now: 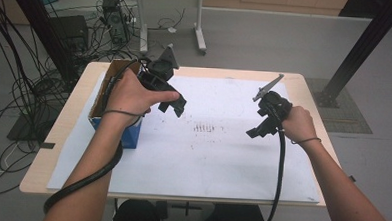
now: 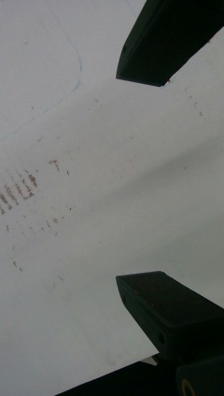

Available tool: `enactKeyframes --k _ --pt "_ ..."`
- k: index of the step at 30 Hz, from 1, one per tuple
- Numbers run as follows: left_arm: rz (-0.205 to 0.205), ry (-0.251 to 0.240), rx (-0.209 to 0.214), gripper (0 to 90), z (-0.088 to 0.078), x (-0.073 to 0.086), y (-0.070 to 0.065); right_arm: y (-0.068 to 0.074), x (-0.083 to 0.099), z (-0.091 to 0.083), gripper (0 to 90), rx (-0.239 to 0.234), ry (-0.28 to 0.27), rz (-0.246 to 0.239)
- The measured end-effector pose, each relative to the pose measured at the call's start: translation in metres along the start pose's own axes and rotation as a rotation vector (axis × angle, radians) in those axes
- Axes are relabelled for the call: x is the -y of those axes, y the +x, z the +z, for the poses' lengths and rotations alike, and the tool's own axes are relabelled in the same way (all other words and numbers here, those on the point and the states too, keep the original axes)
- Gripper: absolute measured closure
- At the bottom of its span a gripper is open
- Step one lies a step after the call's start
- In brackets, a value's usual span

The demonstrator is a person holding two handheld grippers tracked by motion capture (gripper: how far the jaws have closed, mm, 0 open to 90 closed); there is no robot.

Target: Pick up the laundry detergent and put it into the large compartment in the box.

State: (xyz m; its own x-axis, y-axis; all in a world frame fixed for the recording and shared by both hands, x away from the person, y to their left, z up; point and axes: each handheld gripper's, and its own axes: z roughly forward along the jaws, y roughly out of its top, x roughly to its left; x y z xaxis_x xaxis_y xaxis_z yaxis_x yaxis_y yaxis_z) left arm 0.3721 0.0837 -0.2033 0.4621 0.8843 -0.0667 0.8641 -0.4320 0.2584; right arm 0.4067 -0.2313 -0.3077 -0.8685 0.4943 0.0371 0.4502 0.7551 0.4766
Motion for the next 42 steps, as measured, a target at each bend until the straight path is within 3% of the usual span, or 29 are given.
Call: enactKeyframes --k 7,26,42 --pt "0.017 0.026 0.023 9.4 0.014 0.000 -0.007 0.001 -0.001 -0.003 3.1 0.003 -0.009 0.001" --pt "0.028 0.052 0.044 9.5 0.035 0.002 -0.007 0.002 0.000 -0.002 3.0 0.009 -0.003 0.005" --pt "0.018 0.049 0.064 9.6 0.041 0.003 -0.005 0.000 0.000 -0.001 3.1 0.006 0.002 0.008"
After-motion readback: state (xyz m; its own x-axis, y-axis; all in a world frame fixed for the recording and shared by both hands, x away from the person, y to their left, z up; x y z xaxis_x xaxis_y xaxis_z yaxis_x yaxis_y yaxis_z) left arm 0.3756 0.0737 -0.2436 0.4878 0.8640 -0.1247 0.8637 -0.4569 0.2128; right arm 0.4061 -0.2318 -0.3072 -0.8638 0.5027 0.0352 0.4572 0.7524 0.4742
